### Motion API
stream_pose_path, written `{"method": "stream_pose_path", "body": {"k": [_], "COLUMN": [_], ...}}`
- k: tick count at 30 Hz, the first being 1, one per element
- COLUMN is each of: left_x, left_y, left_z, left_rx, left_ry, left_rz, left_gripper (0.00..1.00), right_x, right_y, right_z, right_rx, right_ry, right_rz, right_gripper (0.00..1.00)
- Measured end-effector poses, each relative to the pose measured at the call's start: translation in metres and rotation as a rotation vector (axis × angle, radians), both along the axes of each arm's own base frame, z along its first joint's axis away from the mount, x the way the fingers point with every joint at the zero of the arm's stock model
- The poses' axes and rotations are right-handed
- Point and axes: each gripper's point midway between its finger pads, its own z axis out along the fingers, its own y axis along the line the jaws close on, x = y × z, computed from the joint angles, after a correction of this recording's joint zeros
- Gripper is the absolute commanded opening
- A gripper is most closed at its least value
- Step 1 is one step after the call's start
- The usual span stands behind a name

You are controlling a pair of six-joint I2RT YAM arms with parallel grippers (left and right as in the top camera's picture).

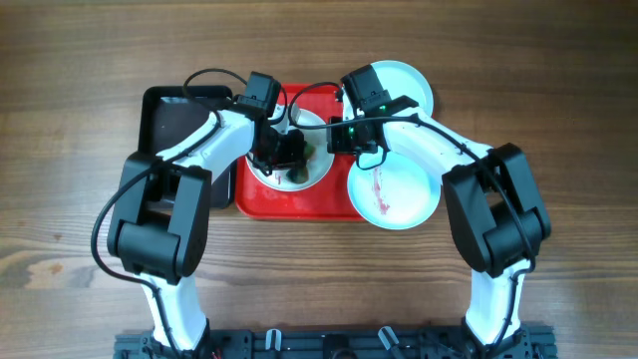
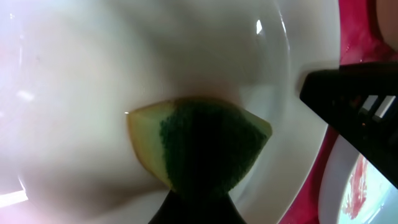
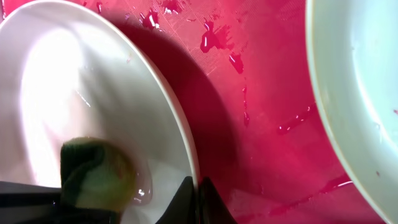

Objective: Clean dirty plates on tray and stack at the side
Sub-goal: 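Move the sponge with the left gripper onto the white plate, then scrub the white plate with the sponge while right gripper holds the rim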

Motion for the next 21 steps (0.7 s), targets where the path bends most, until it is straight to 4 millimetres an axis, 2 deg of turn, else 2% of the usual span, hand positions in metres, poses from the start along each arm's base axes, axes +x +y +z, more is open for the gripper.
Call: {"method": "stream_pose_path", "body": {"k": [4, 10, 13, 17, 21], "left_x": [0.010, 0.055, 0.067, 0.064, 0.043], "left_y": [0.012, 0.066, 0.080, 0.082, 0.082], "left_z": [-0.003, 0.001, 0.004, 0.004, 0.000], "left_rx": [0.088, 0.400, 0.506, 0.579, 0.608], "left_ry": [-0.030, -0.232, -0.310, -0.331, -0.251], "left_rz": [0.075, 0.294, 0.345, 0.341, 0.299], "left_gripper": [0.04, 0.04, 0.04, 0.04, 0.04], "right_x": [0.000, 0.000, 0.000, -0.002, -0.002], "right_y": [0.000, 0.001, 0.005, 0.007, 0.008], "right_z": [0.000, 0.000, 0.002, 0.002, 0.002], "right_rx": [0.001, 0.003, 0.018, 0.024, 0.027], "right_ry": [-0.002, -0.002, -0.003, 0.000, 0.002], "right_rz": [0.001, 0.001, 0.010, 0.015, 0.018], "right_gripper": [0.04, 0.04, 0.04, 0.04, 0.04]}}
